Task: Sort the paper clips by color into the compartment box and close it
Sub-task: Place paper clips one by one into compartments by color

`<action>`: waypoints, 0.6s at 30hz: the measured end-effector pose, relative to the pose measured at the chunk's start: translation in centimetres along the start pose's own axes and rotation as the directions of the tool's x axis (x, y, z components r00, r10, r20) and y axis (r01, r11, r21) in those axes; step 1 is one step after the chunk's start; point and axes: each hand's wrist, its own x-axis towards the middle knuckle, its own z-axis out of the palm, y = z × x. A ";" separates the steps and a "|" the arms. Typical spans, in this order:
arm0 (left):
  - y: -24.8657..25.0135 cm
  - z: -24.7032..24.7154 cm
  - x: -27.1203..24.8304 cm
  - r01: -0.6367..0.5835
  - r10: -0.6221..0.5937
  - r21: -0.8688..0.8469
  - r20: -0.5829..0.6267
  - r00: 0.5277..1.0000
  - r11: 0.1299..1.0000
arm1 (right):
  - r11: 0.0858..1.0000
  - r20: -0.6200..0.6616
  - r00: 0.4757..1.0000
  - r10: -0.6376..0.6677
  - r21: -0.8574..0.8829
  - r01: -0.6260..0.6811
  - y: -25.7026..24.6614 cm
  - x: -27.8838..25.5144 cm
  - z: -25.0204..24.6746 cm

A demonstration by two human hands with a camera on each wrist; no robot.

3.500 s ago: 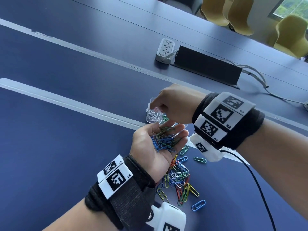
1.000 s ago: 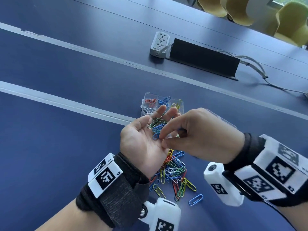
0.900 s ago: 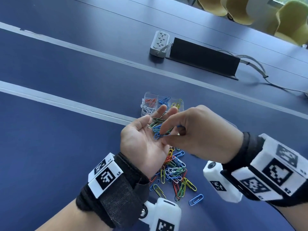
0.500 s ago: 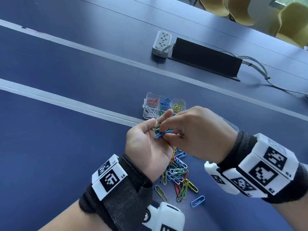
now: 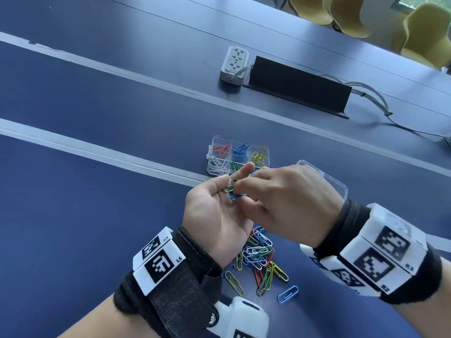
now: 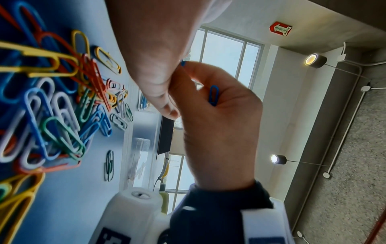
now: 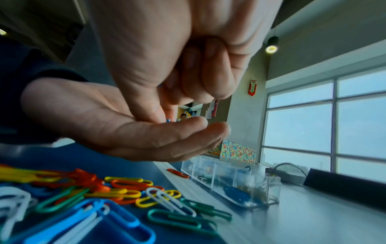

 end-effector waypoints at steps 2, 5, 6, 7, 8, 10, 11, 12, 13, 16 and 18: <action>0.0 0.0 0.1 -0.003 0.003 -0.010 0.002 1.000 1.000 | 0.986 -0.030 0.999 0.043 0.164 -0.037 0.2 0.0 0.0; -0.1 -0.1 0.3 -0.011 0.010 -0.027 -0.010 1.000 1.000 | 0.922 -0.054 0.991 0.126 0.376 -0.097 0.7 0.0 0.2; -0.1 0.0 0.3 -0.013 0.012 -0.040 -0.009 1.000 0.999 | 0.880 -0.034 0.984 0.173 0.455 -0.138 0.9 0.2 0.4; -0.1 0.0 0.3 -0.016 0.015 -0.051 -0.008 1.000 0.999 | 0.817 0.001 0.975 0.223 0.545 -0.188 1.1 0.3 0.4; -0.1 0.1 0.3 -0.019 0.019 -0.058 -0.001 1.000 0.998 | 0.736 0.051 0.964 0.263 0.635 -0.235 1.1 0.5 0.3; -0.1 0.0 0.3 -0.024 0.024 -0.063 0.008 1.000 0.998 | 0.550 0.174 0.943 0.283 0.777 -0.308 1.2 0.7 -0.2; -0.1 0.0 0.3 -0.025 0.026 -0.059 0.014 1.000 0.998 | 0.455 0.229 0.930 0.288 0.822 -0.343 1.2 0.8 -0.4; -0.1 -0.1 0.4 -0.029 0.030 -0.051 0.019 0.999 0.998 | 0.358 0.283 0.911 0.299 0.852 -0.382 1.3 0.9 -0.5; -0.1 -0.1 0.4 -0.036 0.037 -0.042 0.021 0.999 0.998 | 0.254 0.341 0.890 0.302 0.872 -0.419 1.4 1.0 -0.7; 0.0 -0.1 0.4 -0.040 0.041 -0.029 0.014 0.999 0.999 | -0.099 0.480 0.846 0.230 0.877 -0.471 2.2 1.3 -1.2; 0.0 0.0 0.4 -0.045 0.045 -0.015 0.005 0.999 0.999 | -0.260 0.505 0.842 0.191 0.853 -0.452 2.9 1.5 -1.7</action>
